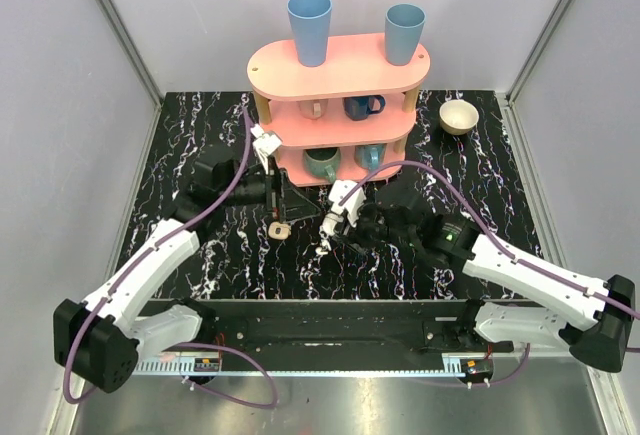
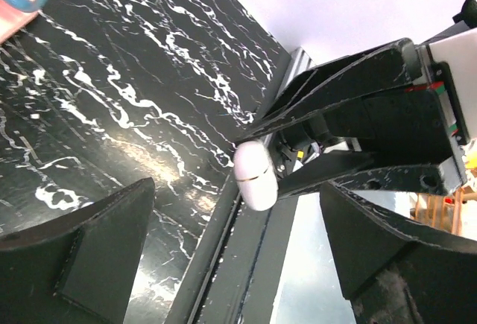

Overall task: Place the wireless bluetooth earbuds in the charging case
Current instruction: Pass from the right arm to the left

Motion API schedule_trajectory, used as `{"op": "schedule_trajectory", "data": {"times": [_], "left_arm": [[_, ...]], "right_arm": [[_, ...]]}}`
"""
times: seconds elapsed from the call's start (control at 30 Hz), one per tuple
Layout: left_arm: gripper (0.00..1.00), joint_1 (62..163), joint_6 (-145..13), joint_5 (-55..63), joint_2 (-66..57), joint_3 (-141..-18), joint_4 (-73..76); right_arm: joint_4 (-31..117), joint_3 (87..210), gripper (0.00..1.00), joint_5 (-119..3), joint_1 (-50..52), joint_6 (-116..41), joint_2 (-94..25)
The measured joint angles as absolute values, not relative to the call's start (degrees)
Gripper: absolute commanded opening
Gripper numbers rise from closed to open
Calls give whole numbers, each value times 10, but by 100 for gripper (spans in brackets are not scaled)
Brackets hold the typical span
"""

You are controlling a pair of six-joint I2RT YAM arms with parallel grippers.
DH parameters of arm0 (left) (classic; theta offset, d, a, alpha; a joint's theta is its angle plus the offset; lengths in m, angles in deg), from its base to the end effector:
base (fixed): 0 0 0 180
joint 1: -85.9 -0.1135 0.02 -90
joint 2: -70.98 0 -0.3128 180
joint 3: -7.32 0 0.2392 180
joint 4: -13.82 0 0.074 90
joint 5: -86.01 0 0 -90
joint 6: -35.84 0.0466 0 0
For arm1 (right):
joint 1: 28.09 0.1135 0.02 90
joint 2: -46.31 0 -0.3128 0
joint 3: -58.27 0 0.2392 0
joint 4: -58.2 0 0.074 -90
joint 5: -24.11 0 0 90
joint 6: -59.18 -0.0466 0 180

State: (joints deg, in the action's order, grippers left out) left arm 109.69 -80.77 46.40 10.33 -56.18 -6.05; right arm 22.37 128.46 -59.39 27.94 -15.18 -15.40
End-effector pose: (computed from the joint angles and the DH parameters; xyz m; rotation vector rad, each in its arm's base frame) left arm 0.1729 -0.1154 0.3677 0.6118 1.9080 -1.4016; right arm 0.1159 0.1814 0.3689 -1.2819 1.6517 0.5504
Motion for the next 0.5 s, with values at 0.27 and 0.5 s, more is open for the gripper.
{"op": "schedule_trajectory", "data": {"times": [0.27,0.5], "left_arm": [[91,1138,-805,439,90,-571,-96],[89,1172,-817,401,85,-571,-92]], "right_arm": [[249,1281,15,-685,301,-129,-149],[271,1278,14,-710,304,-125,-139]]}}
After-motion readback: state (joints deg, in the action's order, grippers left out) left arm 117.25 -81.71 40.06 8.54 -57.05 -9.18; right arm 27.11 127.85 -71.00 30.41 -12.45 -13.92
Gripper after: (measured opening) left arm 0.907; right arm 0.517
